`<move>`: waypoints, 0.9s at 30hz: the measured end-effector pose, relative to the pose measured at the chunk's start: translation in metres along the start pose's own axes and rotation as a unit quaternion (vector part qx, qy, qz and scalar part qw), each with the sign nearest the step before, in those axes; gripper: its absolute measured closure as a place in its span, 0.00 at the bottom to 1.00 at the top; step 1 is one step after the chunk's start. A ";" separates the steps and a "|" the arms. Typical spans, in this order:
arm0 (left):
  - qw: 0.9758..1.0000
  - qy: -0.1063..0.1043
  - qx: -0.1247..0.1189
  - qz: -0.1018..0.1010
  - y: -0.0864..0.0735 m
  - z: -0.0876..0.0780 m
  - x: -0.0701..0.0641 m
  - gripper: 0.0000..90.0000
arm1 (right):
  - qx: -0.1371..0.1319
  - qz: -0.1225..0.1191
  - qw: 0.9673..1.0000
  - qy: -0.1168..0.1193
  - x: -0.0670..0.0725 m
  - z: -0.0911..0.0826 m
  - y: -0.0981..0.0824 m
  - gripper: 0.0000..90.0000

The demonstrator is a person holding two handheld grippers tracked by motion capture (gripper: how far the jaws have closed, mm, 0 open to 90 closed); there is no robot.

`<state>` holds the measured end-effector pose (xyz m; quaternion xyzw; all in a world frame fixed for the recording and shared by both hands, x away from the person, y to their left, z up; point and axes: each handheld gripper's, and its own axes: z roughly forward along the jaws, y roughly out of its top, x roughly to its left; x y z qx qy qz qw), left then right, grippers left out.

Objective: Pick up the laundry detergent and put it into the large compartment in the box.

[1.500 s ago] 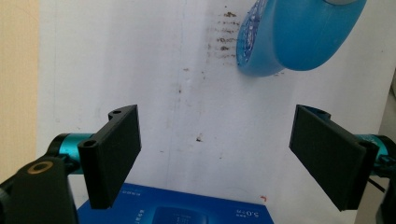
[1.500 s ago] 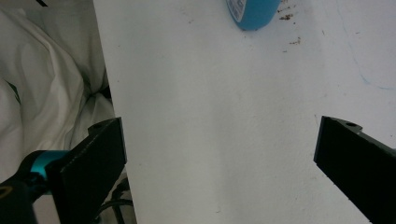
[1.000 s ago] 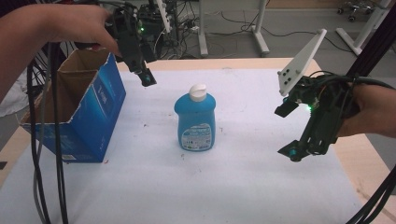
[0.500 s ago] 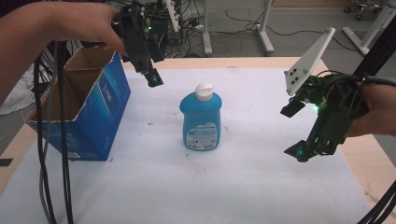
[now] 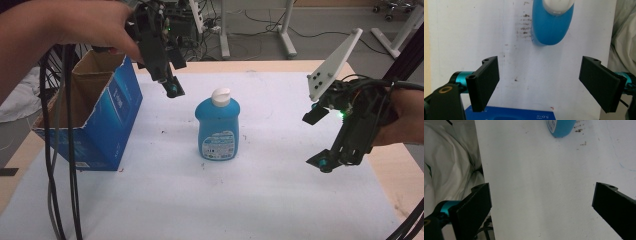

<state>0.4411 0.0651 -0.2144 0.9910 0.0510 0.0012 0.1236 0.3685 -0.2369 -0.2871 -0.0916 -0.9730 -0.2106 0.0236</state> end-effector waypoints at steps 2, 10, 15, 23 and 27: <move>1.000 -0.002 -0.004 0.007 0.004 0.000 -0.004 0.19 | 0.000 0.000 1.000 0.000 0.000 0.000 0.000 0.02; 1.000 -0.008 -0.008 0.016 0.014 0.001 -0.012 0.19 | -0.002 0.001 1.000 -0.001 0.001 -0.001 -0.001 0.02; 1.000 -0.011 -0.008 0.020 0.019 0.004 -0.015 0.19 | -0.003 0.002 1.000 -0.001 0.001 0.000 -0.002 0.02; 1.000 -0.015 -0.009 0.019 0.027 0.010 -0.016 0.19 | -0.004 0.003 1.000 -0.002 0.001 -0.001 -0.003 0.02; 1.000 -0.020 -0.013 0.018 0.031 0.012 -0.016 0.19 | -0.005 0.003 1.000 -0.002 0.001 -0.001 -0.003 0.02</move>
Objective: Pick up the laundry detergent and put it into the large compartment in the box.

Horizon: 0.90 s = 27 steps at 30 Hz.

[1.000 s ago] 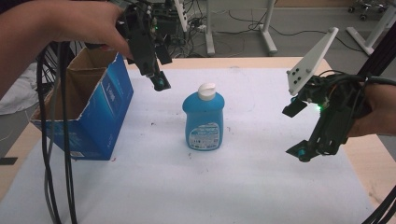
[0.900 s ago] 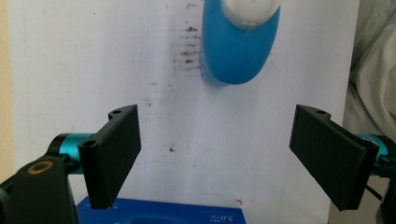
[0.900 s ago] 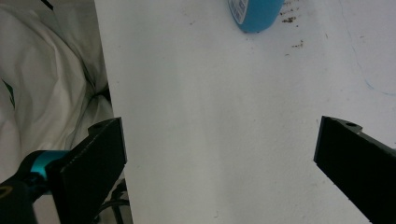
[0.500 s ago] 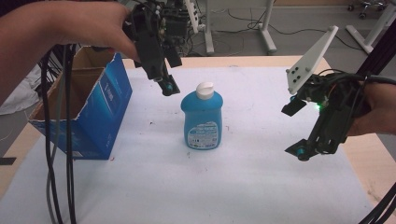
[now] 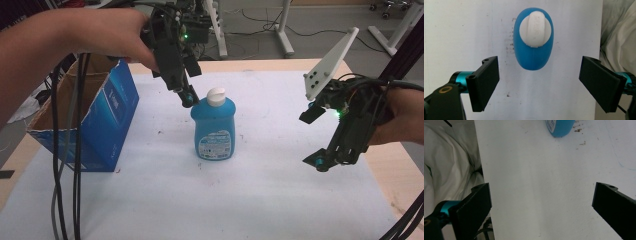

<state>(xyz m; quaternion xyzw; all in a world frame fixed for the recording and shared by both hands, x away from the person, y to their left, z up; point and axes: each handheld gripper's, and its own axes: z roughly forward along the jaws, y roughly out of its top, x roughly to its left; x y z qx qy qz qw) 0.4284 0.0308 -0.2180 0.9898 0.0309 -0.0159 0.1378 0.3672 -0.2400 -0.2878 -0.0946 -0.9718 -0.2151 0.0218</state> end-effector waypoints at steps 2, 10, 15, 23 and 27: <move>1.000 0.000 -0.003 -0.001 0.002 0.001 0.000 0.19 | -0.001 0.000 1.000 0.000 0.000 0.000 0.000 0.02; 1.000 -0.003 -0.002 0.004 0.010 0.006 0.000 0.19 | -0.002 -0.001 1.000 -0.001 -0.001 0.000 -0.001 0.02; 1.000 -0.004 0.000 0.005 0.015 0.011 0.001 0.19 | -0.002 -0.001 1.000 0.000 -0.002 -0.001 -0.002 0.02; 1.000 -0.007 0.004 0.007 0.020 0.021 0.004 0.19 | -0.003 0.001 1.000 0.000 -0.003 0.000 -0.003 0.02; 1.000 -0.011 0.006 0.007 0.021 0.027 0.006 0.19 | -0.005 0.003 1.000 -0.001 -0.004 0.000 -0.004 0.02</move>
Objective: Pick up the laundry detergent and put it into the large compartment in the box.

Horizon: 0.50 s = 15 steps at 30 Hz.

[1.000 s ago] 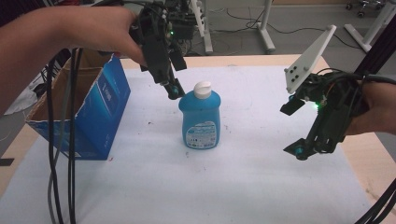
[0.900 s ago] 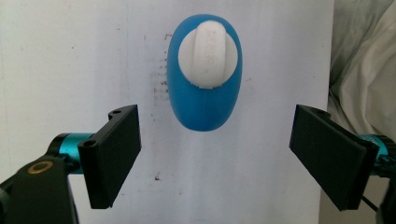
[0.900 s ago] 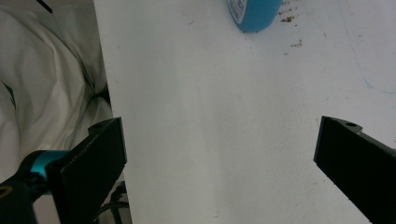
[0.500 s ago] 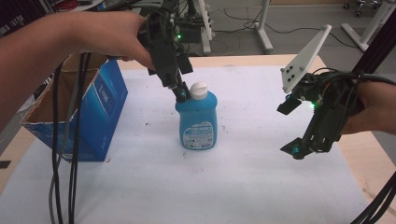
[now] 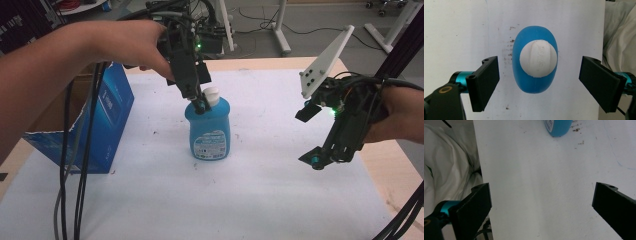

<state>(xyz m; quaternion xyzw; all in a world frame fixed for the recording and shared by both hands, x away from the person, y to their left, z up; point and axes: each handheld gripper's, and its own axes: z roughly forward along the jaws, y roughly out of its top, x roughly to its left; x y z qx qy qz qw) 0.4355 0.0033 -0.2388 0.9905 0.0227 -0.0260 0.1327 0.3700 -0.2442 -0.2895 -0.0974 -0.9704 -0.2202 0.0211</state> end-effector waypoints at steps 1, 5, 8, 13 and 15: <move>1.000 -0.001 0.001 -0.001 0.000 0.002 0.000 0.19 | 0.000 -0.001 1.000 0.000 0.000 0.000 0.000 0.02; 1.000 -0.003 0.002 -0.001 0.001 0.007 0.001 0.19 | -0.001 0.001 1.000 0.001 -0.001 0.000 -0.001 0.02; 1.000 -0.004 0.003 -0.001 0.001 0.011 0.001 0.19 | -0.001 0.001 1.000 0.001 -0.001 0.000 -0.002 0.02; 1.000 -0.007 0.006 -0.001 0.001 0.017 0.002 0.19 | -0.002 0.001 1.000 0.002 -0.002 0.001 -0.003 0.02; 1.000 -0.007 0.006 -0.001 0.001 0.019 0.002 0.19 | -0.002 0.002 1.000 0.001 -0.002 0.001 -0.003 0.02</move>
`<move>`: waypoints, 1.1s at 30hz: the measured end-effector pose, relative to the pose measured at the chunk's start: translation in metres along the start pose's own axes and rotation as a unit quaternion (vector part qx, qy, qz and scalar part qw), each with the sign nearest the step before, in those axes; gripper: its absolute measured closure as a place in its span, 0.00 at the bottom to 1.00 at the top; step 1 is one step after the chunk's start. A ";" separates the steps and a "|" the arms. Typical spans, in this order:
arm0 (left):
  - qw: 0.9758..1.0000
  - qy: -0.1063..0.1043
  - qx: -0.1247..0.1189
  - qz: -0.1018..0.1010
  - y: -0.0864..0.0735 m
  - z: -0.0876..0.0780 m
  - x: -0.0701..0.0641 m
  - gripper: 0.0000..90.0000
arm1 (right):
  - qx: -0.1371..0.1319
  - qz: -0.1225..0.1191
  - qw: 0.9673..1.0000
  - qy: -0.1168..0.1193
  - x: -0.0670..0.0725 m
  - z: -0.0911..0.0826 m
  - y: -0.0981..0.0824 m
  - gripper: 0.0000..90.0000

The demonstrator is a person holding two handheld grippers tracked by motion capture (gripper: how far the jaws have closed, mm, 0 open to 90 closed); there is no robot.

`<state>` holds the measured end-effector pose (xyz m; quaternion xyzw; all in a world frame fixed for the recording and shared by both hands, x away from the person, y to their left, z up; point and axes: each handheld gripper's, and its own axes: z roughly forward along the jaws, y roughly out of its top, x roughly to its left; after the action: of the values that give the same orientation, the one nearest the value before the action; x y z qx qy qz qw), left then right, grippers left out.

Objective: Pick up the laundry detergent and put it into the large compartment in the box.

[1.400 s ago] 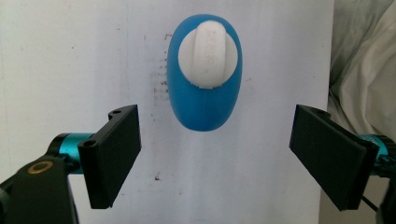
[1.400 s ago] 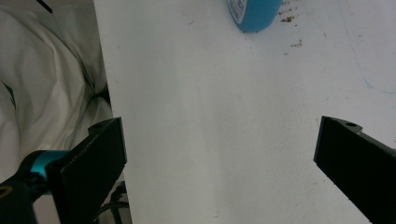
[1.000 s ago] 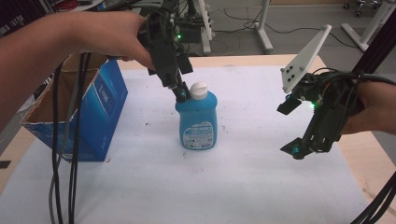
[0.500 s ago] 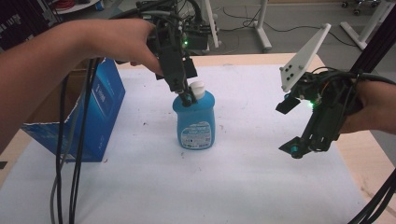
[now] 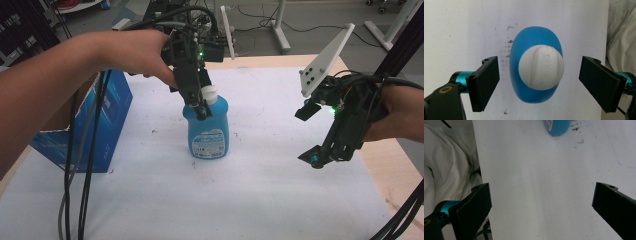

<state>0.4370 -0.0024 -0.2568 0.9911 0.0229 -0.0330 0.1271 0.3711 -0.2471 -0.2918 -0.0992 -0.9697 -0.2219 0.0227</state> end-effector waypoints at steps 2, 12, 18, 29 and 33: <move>1.000 -0.001 0.000 -0.001 0.000 0.003 0.001 0.19 | -0.002 0.000 1.000 0.000 0.000 0.000 -0.001 0.02; 1.000 0.000 0.004 0.003 0.001 0.015 0.000 0.19 | -0.003 0.001 1.000 0.002 -0.001 0.001 -0.002 0.02; 1.000 -0.002 0.007 0.003 0.000 0.023 0.002 0.19 | -0.005 0.000 1.000 0.002 -0.001 0.001 -0.003 0.02; 1.000 -0.004 0.011 0.005 0.000 0.029 0.002 0.19 | -0.004 0.003 1.000 0.002 -0.001 0.002 -0.003 0.02; 1.000 -0.004 0.012 0.005 -0.001 0.032 0.003 0.19 | -0.004 0.002 1.000 0.003 -0.001 0.002 -0.003 0.02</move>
<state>0.4380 -0.0094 -0.2878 0.9924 0.0171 -0.0365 0.1159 0.3713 -0.2491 -0.2952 -0.1010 -0.9686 -0.2259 0.0256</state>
